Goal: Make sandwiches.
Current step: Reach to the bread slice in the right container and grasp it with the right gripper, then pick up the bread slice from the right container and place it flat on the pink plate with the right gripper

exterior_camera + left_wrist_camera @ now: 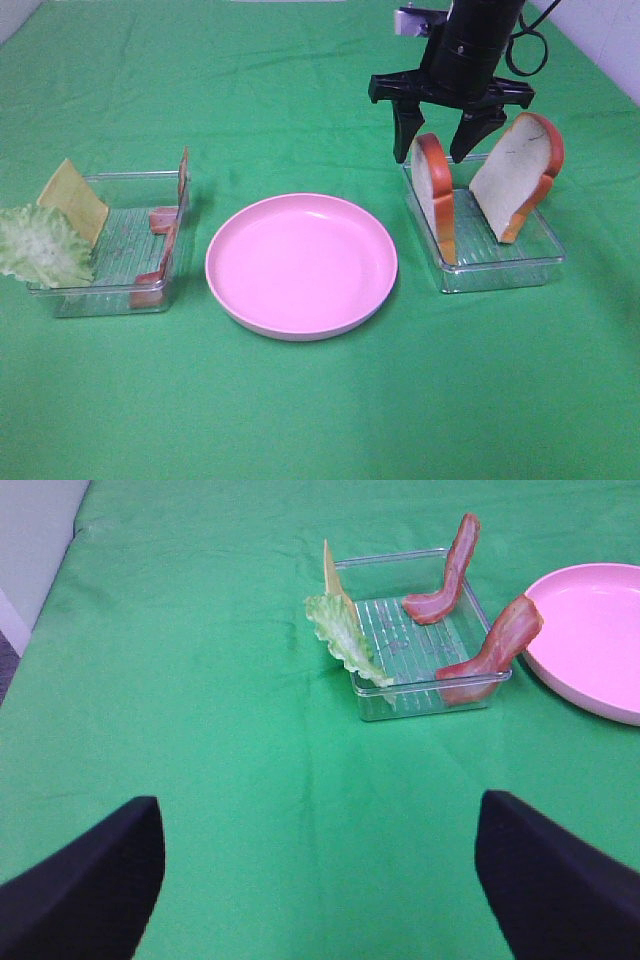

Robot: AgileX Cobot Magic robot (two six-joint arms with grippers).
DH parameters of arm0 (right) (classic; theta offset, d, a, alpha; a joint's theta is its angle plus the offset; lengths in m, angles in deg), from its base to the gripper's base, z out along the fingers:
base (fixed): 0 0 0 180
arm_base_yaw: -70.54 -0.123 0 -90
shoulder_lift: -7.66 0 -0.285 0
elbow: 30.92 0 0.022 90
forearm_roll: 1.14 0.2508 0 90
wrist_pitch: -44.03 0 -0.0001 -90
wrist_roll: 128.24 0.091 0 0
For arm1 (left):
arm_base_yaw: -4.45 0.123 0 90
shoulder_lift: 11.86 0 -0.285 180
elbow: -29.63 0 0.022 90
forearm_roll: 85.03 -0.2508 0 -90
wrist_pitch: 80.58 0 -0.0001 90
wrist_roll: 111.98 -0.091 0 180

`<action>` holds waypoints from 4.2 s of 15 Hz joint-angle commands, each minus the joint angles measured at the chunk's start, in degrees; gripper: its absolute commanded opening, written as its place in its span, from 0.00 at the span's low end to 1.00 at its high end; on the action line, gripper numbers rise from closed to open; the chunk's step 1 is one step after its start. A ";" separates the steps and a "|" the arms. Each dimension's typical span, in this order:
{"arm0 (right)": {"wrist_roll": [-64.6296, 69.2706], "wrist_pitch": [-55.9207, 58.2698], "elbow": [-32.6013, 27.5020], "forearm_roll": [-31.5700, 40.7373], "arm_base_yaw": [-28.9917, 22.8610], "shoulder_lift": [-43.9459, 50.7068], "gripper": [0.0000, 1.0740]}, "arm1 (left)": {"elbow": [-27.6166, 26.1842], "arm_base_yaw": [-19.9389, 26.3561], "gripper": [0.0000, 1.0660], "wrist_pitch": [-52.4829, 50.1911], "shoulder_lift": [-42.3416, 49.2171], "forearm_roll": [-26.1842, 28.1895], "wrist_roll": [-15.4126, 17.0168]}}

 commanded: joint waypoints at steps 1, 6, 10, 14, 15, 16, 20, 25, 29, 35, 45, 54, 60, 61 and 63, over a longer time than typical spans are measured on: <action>0.11 4.13 0.23 -0.92 -0.06 -0.57 0.49 | 0.11 0.11 0.75 -0.74 1.38 0.06 0.00; -0.52 4.41 0.23 -0.46 -0.06 -2.35 0.44 | 0.11 0.11 0.75 -0.74 1.38 0.06 0.00; -0.52 4.41 0.23 -2.01 -0.06 -2.35 0.00 | 0.11 0.11 0.75 -0.74 1.38 0.06 0.00; -0.74 4.41 0.23 -2.01 -0.06 -1.49 0.00 | 0.11 0.11 0.75 -0.74 1.38 0.06 0.00; -0.97 4.41 0.23 -2.01 -0.06 -0.29 0.00 | 0.11 0.11 0.75 -0.74 1.38 0.06 0.00; -1.03 4.41 0.23 -2.01 -0.06 1.60 0.00 | 0.11 0.11 0.75 -0.74 1.38 0.06 0.00; -2.18 4.41 0.23 0.74 -0.06 12.61 0.00 | 0.11 0.11 0.75 -0.74 1.38 0.06 0.00; -7.79 3.27 -6.36 14.21 -0.06 16.04 0.00 | 0.11 0.11 0.75 -0.74 1.38 0.06 0.00; -18.79 -9.97 -22.98 36.55 -0.06 16.04 0.00 | 0.11 0.11 0.75 -0.74 1.38 0.06 0.00; -22.12 -24.12 -32.66 44.69 -0.06 15.81 0.00 | 0.11 0.11 0.75 -0.74 1.38 0.06 0.00; -31.46 -23.78 -32.83 63.37 -0.06 3.95 0.00 | 0.11 0.11 0.75 -0.74 1.38 0.06 0.00; -32.66 -24.06 -32.83 63.77 -0.06 0.29 0.00 | 0.11 0.11 0.75 -0.74 1.38 0.06 0.00; -38.04 -22.80 -32.77 60.33 -0.06 0.52 0.76 | 0.11 0.11 0.75 -0.74 1.38 0.06 0.00; -38.85 -22.86 -32.77 57.64 -0.06 1.95 0.79 | 0.11 0.11 0.75 -0.74 1.38 0.06 0.00; -37.47 -22.86 -32.77 52.08 -0.06 4.01 0.80 | 0.11 0.11 0.75 -0.74 1.38 0.06 0.00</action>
